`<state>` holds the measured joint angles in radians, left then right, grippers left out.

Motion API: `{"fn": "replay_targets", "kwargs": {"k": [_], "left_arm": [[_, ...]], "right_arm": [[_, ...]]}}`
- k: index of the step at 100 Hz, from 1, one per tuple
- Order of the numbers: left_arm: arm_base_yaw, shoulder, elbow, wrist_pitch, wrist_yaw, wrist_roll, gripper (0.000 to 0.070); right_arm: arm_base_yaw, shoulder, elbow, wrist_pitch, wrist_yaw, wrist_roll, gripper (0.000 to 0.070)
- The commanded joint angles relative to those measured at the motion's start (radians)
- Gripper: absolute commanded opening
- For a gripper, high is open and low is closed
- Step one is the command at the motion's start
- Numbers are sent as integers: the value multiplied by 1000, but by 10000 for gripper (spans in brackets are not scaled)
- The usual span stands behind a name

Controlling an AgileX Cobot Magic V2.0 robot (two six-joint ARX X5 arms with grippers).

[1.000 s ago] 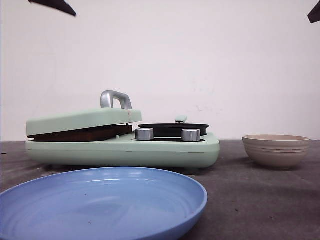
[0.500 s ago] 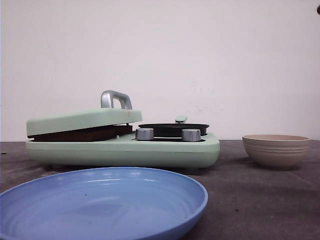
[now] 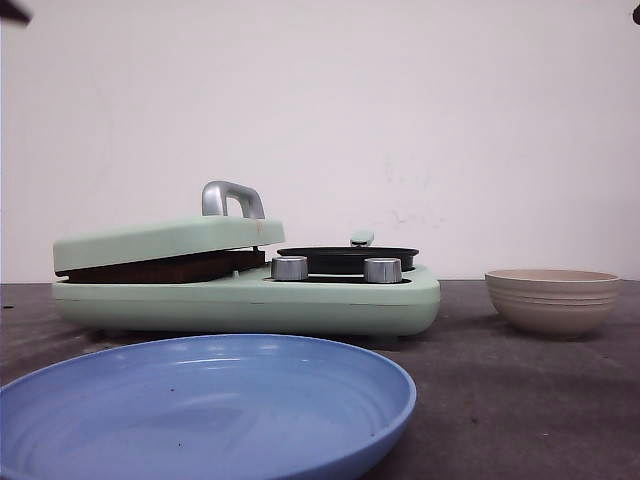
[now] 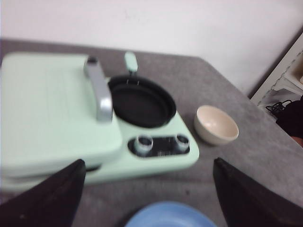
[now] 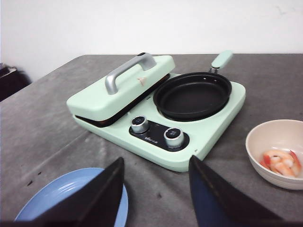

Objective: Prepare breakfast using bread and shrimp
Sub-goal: 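Release the lid handle and raise the left gripper away, then move the right gripper down to the rim of the beige shrimp bowl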

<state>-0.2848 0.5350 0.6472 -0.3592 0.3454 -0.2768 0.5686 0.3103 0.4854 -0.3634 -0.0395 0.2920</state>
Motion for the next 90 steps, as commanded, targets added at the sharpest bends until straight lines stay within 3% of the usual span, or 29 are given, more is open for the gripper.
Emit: {"fn": "replay_targets", "kwargs": {"k": [1, 17, 41, 63, 77, 90], "left_arm": [[-4, -63, -41, 7, 3, -34, 469], [-4, -213, -151, -55, -12, -46, 469], [-3, -297, -166, -116, -22, -17, 469], [-3, -299, -166, -120, -24, 16, 470], [-3, -299, -166, -120, -24, 42, 470], [-3, -299, -166, -120, -24, 51, 470]], "right_arm": [[-3, 24, 46, 0, 18, 40, 265], [-43, 121, 158, -69, 52, 26, 265], [-176, 394, 389, -268, 53, -108, 267], [-386, 703, 579, -381, -101, -188, 274], [-506, 870, 666, -400, -206, -191, 389], [-593, 982, 715, -397, -253, -186, 390]]}}
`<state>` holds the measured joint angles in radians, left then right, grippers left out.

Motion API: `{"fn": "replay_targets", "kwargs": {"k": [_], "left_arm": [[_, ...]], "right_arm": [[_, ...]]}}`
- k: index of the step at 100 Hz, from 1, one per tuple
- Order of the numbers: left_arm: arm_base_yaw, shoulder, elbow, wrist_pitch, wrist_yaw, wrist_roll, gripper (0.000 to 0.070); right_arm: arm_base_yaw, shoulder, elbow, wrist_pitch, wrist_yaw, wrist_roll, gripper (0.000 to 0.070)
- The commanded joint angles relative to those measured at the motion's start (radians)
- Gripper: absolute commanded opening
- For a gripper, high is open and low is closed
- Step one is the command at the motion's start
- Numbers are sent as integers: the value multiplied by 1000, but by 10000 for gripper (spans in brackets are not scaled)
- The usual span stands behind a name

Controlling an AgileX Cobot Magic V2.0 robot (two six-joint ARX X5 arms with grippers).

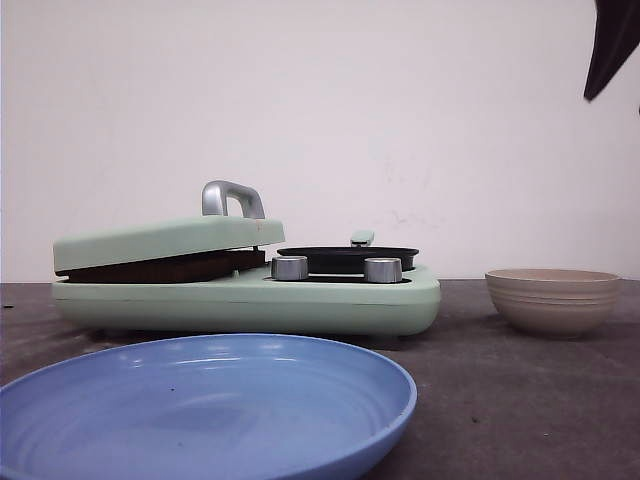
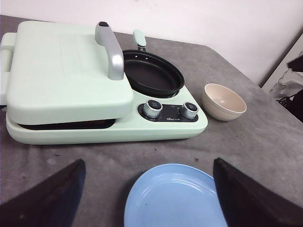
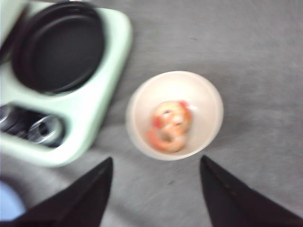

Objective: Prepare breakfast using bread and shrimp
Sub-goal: 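Move the right gripper down to the rim of the beige shrimp bowl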

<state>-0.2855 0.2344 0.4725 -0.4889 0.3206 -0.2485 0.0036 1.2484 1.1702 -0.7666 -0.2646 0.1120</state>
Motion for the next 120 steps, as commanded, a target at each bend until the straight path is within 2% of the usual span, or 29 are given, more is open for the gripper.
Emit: {"fn": "replay_targets", "kwargs": {"k": [1, 14, 29, 63, 95, 120], "left_arm": [[-3, 2, 9, 10, 1, 24, 470], [-3, 2, 9, 10, 1, 27, 470], [-3, 2, 9, 10, 2, 27, 470], [-3, 2, 9, 10, 2, 27, 470], [-3, 2, 9, 10, 1, 28, 470], [-3, 2, 9, 10, 1, 28, 470]], "right_arm": [[-34, 51, 32, 8, -33, -5, 390], [-88, 147, 52, 18, -77, 13, 390], [-117, 243, 56, 42, -88, 20, 390], [-125, 450, 73, 151, -137, 45, 390], [-124, 622, 236, 100, -154, 40, 389], [-124, 660, 252, 93, -154, 13, 388]]}}
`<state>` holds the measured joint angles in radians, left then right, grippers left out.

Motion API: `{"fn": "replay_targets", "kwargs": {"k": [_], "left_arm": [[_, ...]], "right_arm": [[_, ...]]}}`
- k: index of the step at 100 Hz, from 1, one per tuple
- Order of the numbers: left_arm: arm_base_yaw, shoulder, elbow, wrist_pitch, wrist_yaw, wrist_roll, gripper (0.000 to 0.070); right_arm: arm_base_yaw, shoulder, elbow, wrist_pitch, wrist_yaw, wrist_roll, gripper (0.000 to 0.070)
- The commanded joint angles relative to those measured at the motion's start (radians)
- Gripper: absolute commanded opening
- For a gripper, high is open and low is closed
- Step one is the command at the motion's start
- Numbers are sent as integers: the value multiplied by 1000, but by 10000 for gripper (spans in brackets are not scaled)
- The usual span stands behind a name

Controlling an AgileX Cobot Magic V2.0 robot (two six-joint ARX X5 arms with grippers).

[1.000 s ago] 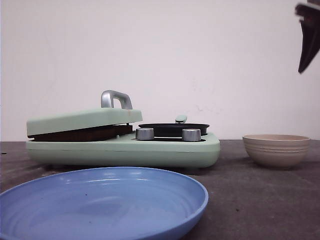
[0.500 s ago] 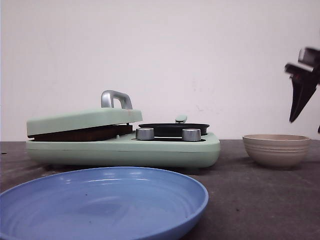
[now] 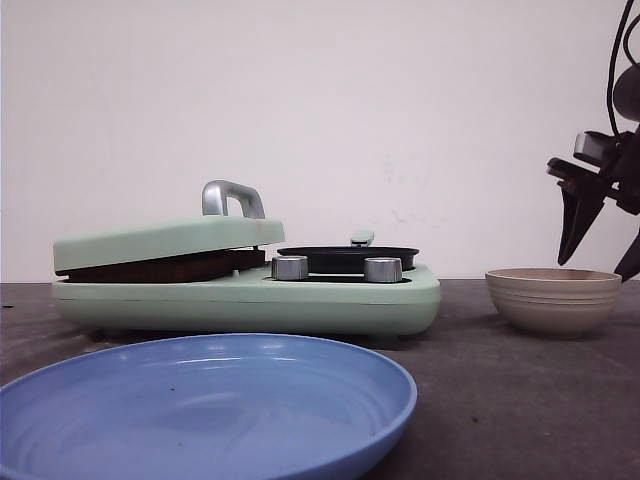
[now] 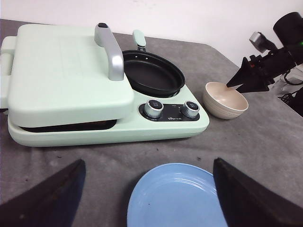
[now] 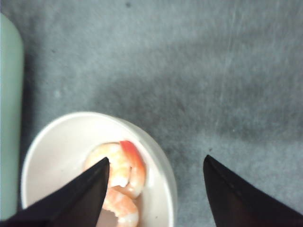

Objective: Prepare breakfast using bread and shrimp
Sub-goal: 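Move the right gripper down to the rim of the beige shrimp bowl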

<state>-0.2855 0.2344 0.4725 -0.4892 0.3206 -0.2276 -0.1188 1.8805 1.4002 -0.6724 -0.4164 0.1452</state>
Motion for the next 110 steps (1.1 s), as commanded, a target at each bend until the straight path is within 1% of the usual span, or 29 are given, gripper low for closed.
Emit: {"fn": "replay_targets", "kwargs": {"k": [1, 25, 42, 53, 70, 82, 92, 110], "left_arm": [[-3, 2, 9, 10, 2, 7, 470], [-3, 2, 9, 10, 1, 7, 470], [-3, 2, 9, 10, 1, 10, 470], [-3, 2, 9, 10, 1, 10, 470], [-3, 2, 9, 10, 1, 10, 470], [-3, 2, 9, 10, 2, 10, 470], [-3, 2, 9, 10, 2, 10, 470], [-3, 2, 9, 10, 2, 10, 470]], "right_arm": [[-1, 30, 22, -2, -2, -23, 388], [5, 67, 22, -18, 9, -42, 387], [20, 74, 22, -25, 52, -64, 386], [29, 74, 22, -24, 55, -68, 344], [43, 74, 22, -31, 60, -79, 342], [55, 74, 22, -32, 103, -82, 341], [63, 74, 22, -34, 106, -86, 339], [77, 74, 22, -35, 150, -98, 339]]}}
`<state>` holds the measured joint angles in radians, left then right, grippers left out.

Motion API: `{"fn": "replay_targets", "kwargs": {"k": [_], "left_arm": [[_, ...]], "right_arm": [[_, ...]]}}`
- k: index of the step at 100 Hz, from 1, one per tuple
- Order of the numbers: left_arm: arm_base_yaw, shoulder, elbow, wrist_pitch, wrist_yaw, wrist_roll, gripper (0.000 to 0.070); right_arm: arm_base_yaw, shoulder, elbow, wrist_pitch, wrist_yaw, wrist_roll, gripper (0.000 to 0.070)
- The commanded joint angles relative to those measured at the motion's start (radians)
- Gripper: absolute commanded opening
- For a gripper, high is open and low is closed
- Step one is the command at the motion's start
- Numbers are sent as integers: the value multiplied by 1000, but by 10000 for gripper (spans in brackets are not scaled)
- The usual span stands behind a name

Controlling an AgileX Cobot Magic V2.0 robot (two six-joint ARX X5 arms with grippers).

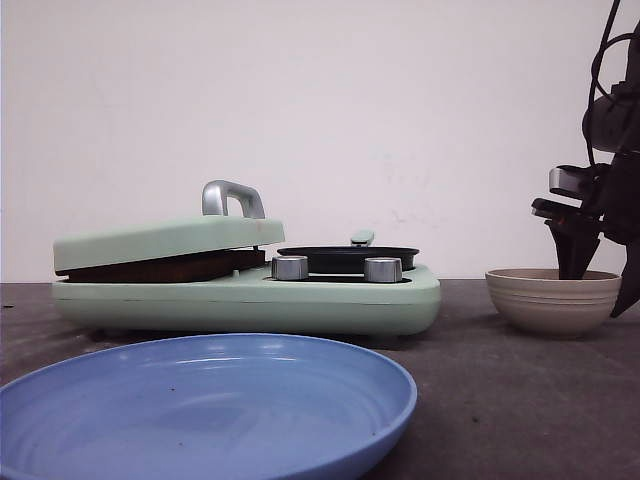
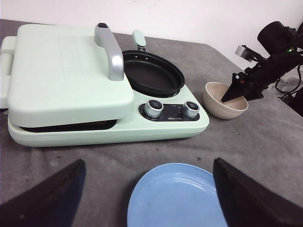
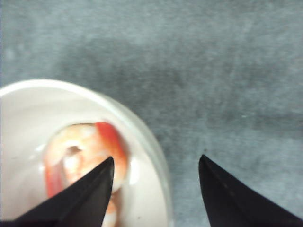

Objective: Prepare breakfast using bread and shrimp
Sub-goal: 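Move the right gripper down to the rim of the beige shrimp bowl, then grasp the bowl rim with the right gripper and lift it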

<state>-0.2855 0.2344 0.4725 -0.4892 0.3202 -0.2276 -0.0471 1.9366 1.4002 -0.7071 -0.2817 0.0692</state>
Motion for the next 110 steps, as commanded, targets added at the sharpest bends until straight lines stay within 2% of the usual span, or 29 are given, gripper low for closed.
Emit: {"fn": "replay_targets", "kwargs": {"k": [1, 35, 39, 50, 54, 110], "left_arm": [[-3, 2, 9, 10, 2, 10, 470], [-3, 2, 9, 10, 2, 10, 470], [-3, 2, 9, 10, 2, 10, 470], [-3, 2, 9, 10, 2, 10, 470], [-3, 2, 9, 10, 2, 10, 470], [-3, 2, 9, 10, 2, 10, 470]], "right_arm": [[6, 18, 22, -1, 19, -23, 339], [26, 65, 22, -22, 54, -25, 310], [27, 66, 22, -27, 54, -26, 261], [36, 67, 22, -7, 54, -27, 45], [38, 66, 22, 0, 53, -26, 0], [41, -22, 27, 41, 23, -23, 0]]}}
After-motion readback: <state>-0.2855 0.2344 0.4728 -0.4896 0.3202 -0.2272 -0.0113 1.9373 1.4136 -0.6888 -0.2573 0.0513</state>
